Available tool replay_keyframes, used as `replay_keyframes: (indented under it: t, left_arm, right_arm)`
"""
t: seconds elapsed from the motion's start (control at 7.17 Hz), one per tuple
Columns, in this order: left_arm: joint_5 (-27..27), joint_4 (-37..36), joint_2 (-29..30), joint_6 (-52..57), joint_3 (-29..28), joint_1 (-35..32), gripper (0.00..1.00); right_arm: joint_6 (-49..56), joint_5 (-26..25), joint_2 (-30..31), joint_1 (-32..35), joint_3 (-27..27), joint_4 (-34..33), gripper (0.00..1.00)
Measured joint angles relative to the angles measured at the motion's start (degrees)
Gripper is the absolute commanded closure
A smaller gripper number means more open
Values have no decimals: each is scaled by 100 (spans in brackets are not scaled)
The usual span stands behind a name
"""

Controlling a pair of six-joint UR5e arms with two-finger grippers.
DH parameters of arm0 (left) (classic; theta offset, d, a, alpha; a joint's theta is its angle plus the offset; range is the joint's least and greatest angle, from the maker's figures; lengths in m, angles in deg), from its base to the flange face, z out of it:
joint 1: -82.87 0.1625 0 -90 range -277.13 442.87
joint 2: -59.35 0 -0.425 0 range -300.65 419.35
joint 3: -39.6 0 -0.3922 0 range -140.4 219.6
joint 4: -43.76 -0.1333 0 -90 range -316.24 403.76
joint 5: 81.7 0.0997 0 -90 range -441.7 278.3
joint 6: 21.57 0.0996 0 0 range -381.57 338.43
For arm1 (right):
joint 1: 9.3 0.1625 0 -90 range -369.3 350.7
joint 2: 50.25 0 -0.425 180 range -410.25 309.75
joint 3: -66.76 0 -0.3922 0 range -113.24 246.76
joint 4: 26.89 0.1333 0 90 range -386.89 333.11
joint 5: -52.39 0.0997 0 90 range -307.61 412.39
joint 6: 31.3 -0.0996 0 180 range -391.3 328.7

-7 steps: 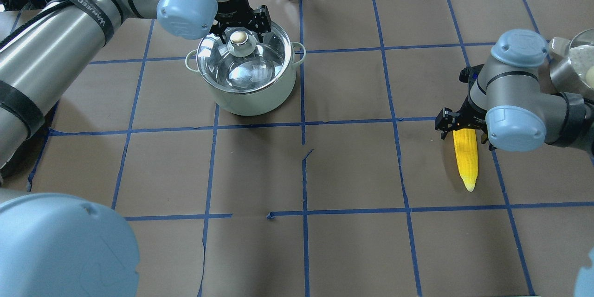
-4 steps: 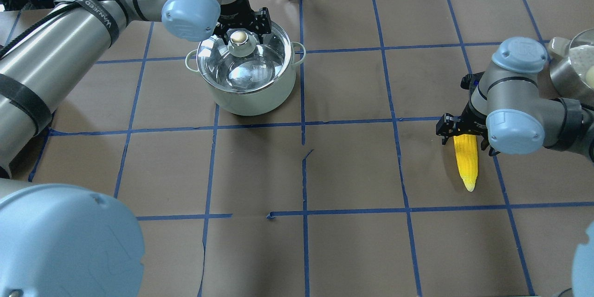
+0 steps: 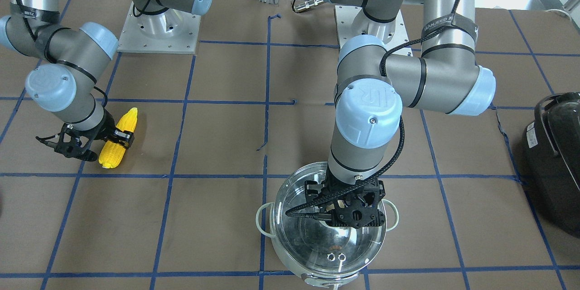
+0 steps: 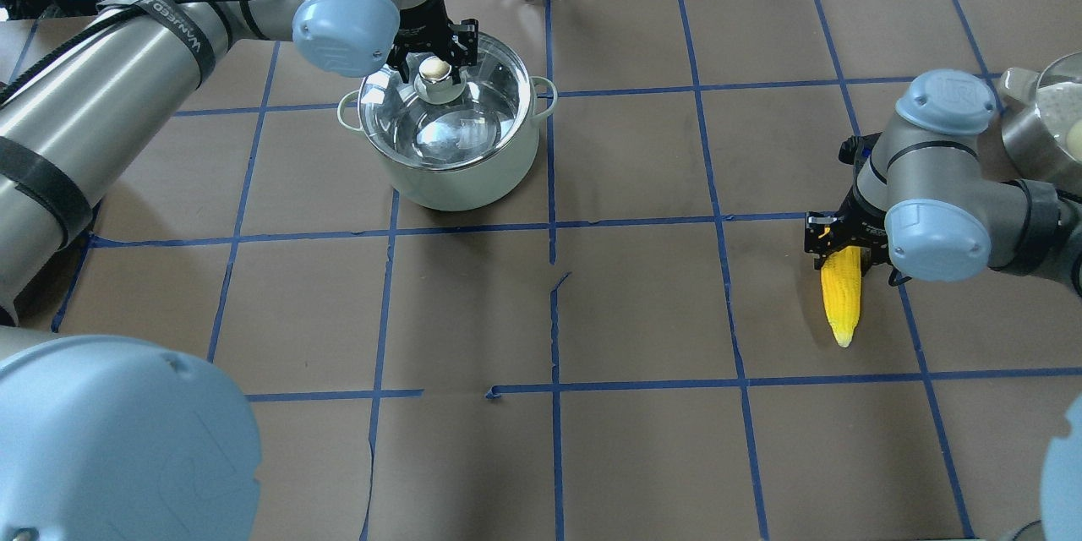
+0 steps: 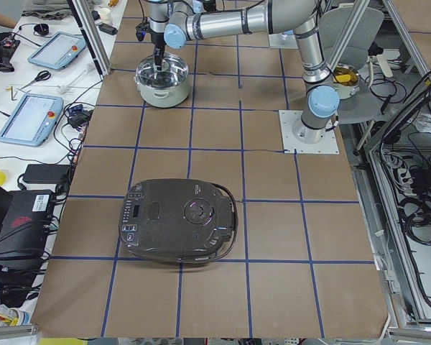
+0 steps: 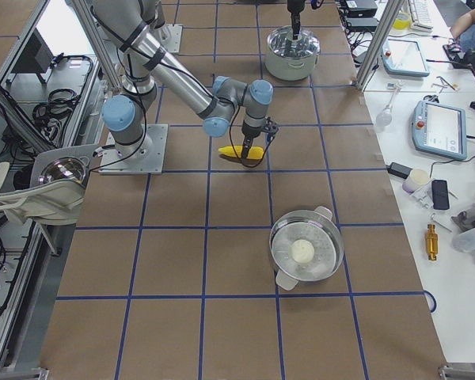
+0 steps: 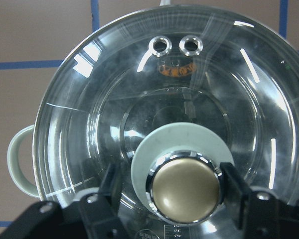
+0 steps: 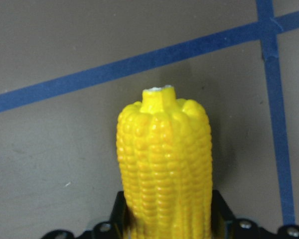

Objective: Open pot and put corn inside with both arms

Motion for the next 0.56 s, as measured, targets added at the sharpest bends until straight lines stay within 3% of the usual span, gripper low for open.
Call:
replay_keyframes:
  t: [0.28, 0.56]
  left_arm:
    - [-54, 17, 0, -63, -8, 7, 44]
    - [-244, 28, -29, -92, -31, 7, 53]
  right_arm:
    - [-30, 242, 5, 19, -244, -73, 100]
    - [-50, 313, 16, 133, -1051, 476, 100]
